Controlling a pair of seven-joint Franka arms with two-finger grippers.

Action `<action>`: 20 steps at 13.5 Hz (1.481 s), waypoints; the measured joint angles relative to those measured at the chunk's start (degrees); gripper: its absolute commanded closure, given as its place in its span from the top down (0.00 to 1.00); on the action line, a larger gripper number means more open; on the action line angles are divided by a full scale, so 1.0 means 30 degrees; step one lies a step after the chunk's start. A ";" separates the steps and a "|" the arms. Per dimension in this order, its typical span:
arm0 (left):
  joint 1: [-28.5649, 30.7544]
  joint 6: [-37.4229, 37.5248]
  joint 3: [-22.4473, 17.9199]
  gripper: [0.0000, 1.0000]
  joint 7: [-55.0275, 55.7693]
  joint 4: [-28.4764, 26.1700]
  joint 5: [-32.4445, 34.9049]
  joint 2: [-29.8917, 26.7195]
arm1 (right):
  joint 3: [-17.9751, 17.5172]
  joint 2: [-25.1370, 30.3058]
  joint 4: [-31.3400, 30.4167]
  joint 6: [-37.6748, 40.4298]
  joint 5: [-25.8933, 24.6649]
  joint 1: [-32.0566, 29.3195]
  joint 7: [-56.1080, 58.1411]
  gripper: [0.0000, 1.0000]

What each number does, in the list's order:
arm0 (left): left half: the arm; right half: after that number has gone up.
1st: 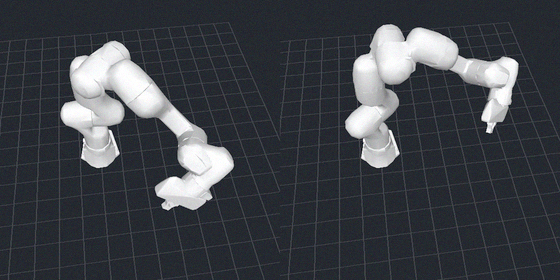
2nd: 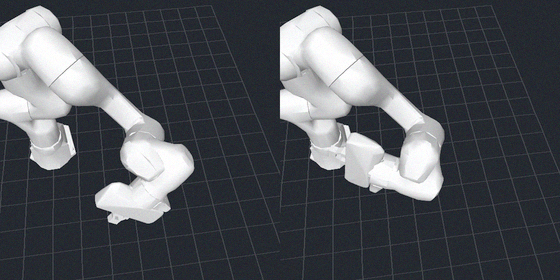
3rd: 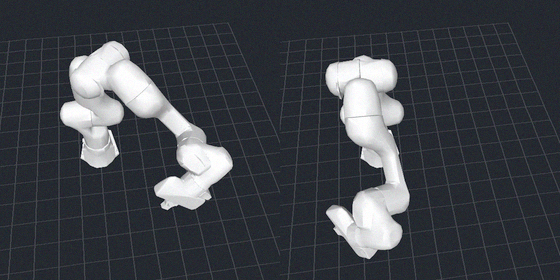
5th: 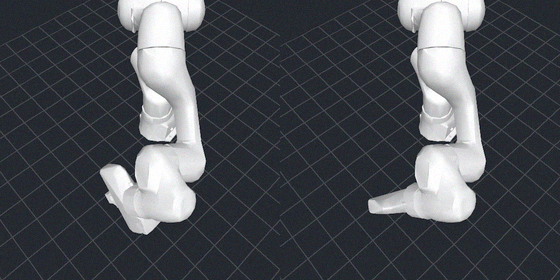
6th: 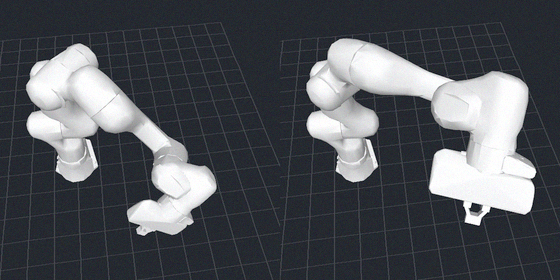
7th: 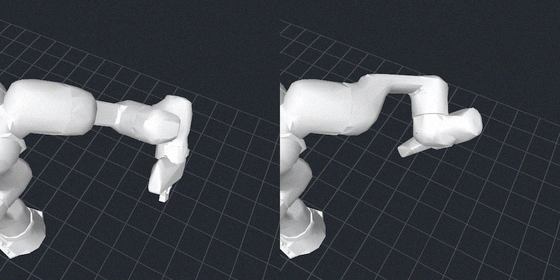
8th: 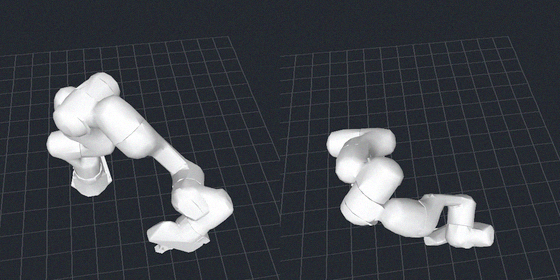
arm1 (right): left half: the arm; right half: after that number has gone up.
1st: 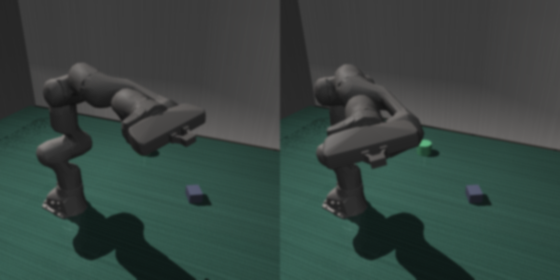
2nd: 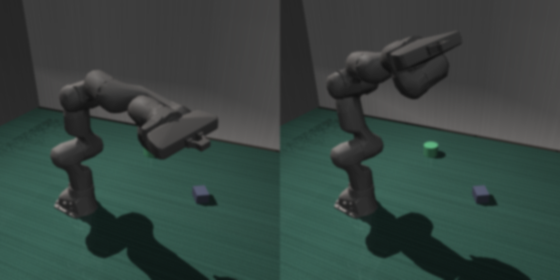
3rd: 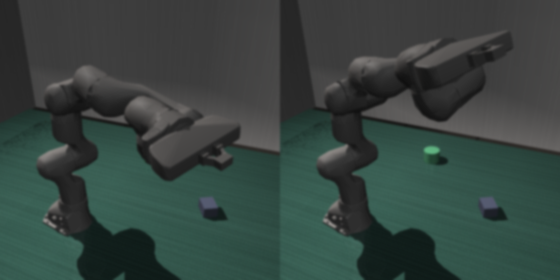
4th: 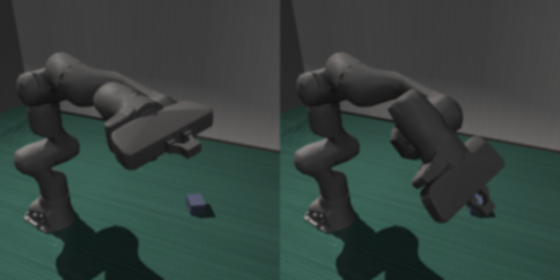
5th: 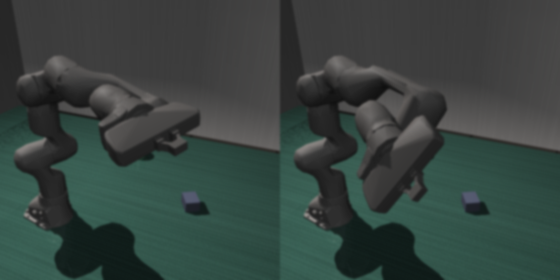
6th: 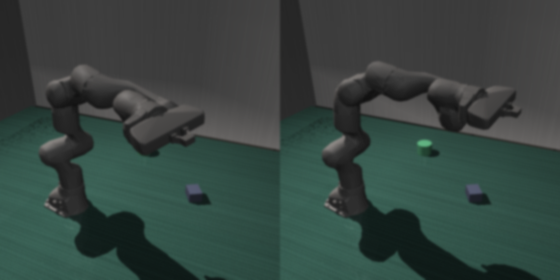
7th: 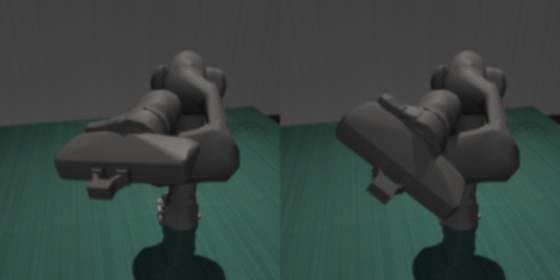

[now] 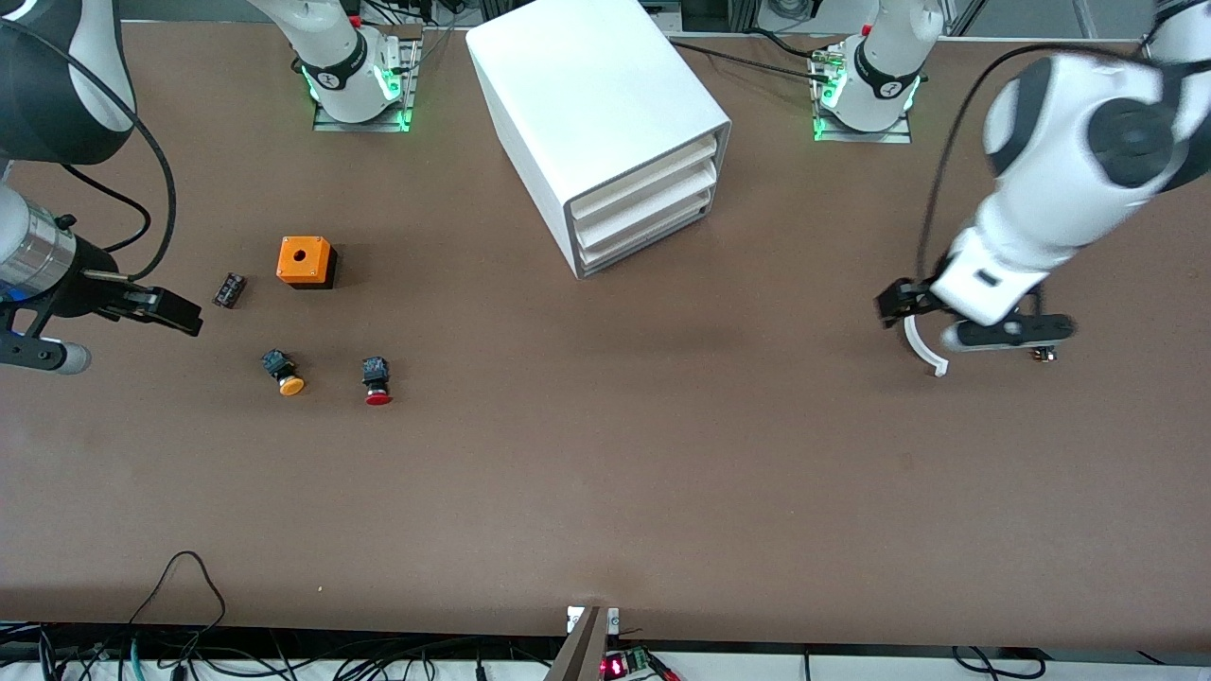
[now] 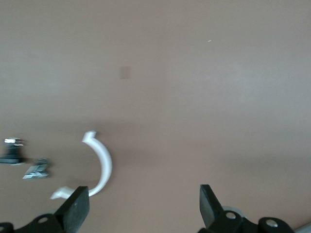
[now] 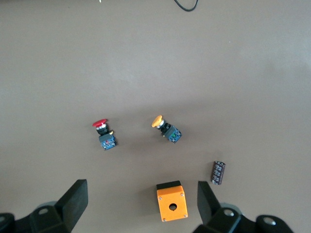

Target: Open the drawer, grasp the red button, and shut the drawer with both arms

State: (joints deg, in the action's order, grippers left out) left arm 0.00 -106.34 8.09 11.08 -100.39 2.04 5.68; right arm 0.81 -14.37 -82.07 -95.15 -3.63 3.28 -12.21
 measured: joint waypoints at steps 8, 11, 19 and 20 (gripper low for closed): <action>-0.0005 0.3437 -0.1737 1.00 -0.5246 0.3345 -0.0001 -0.0187 | -0.0032 0.0664 -0.0683 0.0805 0.0000 -0.0027 0.0964 1.00; -0.0004 0.3532 -0.1966 1.00 -0.5589 0.3345 -0.0053 -0.0089 | -0.0081 0.0679 -0.0683 0.0735 0.0000 -0.0027 0.1507 1.00; -0.0014 0.4602 -0.2296 1.00 -0.5602 0.3681 -0.1081 -0.0069 | -0.0044 0.1150 -0.0663 0.0341 -0.0010 -0.0060 0.1771 1.00; -0.0014 0.4658 -0.2306 1.00 -0.5597 0.3699 -0.1084 -0.0069 | 0.0042 0.1417 -0.0669 0.0346 -0.0010 -0.0075 0.1774 1.00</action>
State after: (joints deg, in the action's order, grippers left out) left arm -0.04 -92.36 1.18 -5.72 -89.30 -1.21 5.47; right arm 0.93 -10.12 -84.08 -94.11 -3.66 3.06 -6.89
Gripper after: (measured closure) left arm 0.000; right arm 0.000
